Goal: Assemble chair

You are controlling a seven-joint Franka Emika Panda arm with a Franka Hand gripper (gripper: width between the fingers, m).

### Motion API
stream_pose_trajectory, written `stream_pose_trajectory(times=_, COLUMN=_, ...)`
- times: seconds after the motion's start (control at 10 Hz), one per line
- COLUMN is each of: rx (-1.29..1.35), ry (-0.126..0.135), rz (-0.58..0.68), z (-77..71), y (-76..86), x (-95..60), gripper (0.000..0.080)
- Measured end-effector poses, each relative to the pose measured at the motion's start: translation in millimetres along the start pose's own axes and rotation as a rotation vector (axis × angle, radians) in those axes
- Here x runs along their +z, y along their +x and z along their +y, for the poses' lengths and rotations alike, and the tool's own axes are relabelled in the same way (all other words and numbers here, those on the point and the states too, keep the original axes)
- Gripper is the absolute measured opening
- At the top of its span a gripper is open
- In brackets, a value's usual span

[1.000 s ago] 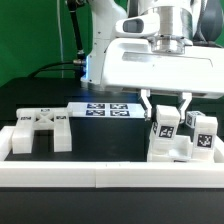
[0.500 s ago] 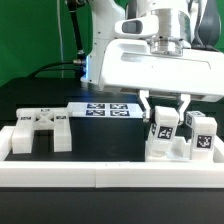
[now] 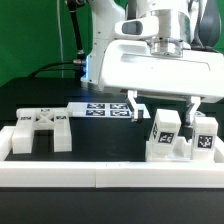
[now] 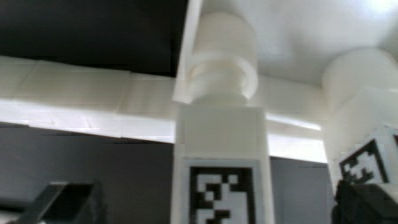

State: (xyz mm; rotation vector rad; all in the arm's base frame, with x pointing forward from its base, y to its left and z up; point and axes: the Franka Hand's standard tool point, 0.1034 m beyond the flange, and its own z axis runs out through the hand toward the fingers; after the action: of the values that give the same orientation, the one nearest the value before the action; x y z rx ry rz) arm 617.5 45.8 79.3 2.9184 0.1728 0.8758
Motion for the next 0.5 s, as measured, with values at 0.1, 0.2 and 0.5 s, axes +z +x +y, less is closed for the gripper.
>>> stream_pose_trajectory(times=0.1, rx=-0.001, ry=0.001, rz=0.002, z=-0.8, y=1.3, x=-0.2, gripper=0.0647)
stream_pose_trajectory(times=0.2, rx=-0.002, ry=0.001, rz=0.001, z=-1.1, y=1.2, x=-0.2, gripper=0.0647)
stream_pose_trajectory(times=0.5, rx=-0.022, ry=0.002, rz=-0.004, z=2.4, y=4.4, x=-3.3, gripper=0.0649)
